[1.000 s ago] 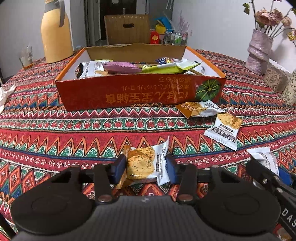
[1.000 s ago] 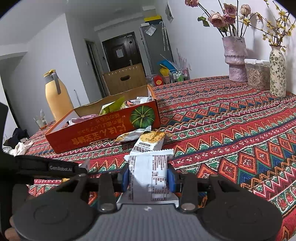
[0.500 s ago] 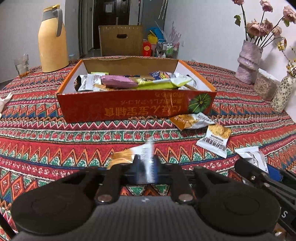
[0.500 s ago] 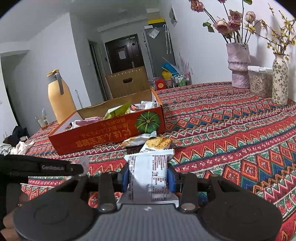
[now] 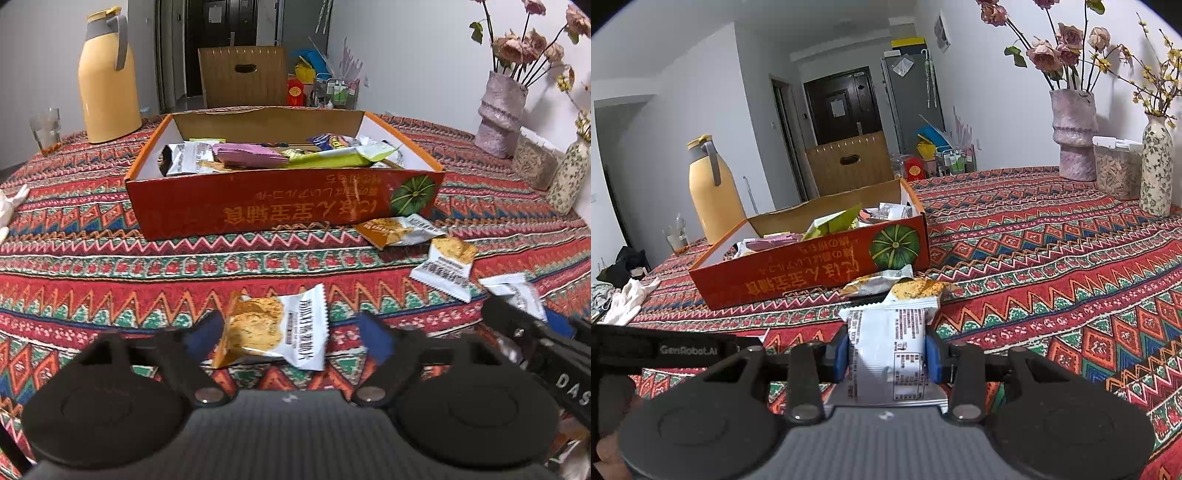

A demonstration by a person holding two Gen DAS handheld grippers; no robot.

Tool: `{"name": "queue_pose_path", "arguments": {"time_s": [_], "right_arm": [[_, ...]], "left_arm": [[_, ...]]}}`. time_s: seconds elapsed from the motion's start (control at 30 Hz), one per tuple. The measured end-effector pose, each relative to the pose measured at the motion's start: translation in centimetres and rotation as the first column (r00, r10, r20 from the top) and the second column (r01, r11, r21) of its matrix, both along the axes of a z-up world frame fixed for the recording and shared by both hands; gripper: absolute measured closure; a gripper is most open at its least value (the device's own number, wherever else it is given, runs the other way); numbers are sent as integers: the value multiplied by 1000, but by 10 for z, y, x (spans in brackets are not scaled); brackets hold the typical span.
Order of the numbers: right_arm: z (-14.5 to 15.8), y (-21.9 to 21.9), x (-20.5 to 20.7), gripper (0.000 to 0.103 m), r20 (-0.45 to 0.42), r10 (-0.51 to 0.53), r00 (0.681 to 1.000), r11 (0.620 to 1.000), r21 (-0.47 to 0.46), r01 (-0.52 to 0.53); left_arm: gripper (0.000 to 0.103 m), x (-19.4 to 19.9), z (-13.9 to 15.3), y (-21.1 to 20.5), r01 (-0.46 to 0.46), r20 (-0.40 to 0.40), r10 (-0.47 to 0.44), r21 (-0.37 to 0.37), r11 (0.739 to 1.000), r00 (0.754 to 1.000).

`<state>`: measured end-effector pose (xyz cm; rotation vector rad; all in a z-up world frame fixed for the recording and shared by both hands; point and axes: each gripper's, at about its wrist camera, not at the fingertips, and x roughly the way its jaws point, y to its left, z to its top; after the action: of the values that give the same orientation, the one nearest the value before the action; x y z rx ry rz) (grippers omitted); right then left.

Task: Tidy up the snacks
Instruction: 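Grasp the white cracker packet with the left gripper while the right holds its packet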

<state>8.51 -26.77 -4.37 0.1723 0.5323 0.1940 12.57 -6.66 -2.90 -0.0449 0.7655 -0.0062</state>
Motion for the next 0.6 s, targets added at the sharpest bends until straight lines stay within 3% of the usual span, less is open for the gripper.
{"name": "queue_pose_path", "arguments": {"time_s": [0.23, 0.33, 0.47, 0.6], "right_arm": [[-4, -1, 0, 64, -10, -6, 1000, 1000, 0, 6], [-5, -1, 1, 64, -13, -7, 1000, 1000, -1, 7], [-5, 0, 1, 64, -15, -6, 1000, 1000, -2, 6], [-5, 0, 1, 64, -14, -6, 1000, 1000, -3, 6]], "left_arm": [[16, 17, -13, 10, -31, -68, 30, -8, 999, 997], [28, 21, -17, 12, -35, -91, 33, -20, 999, 995], [34, 21, -18, 11, -35, -89, 32, -28, 999, 996], [50, 19, -16, 12, -21, -79, 17, -45, 999, 997]]}}
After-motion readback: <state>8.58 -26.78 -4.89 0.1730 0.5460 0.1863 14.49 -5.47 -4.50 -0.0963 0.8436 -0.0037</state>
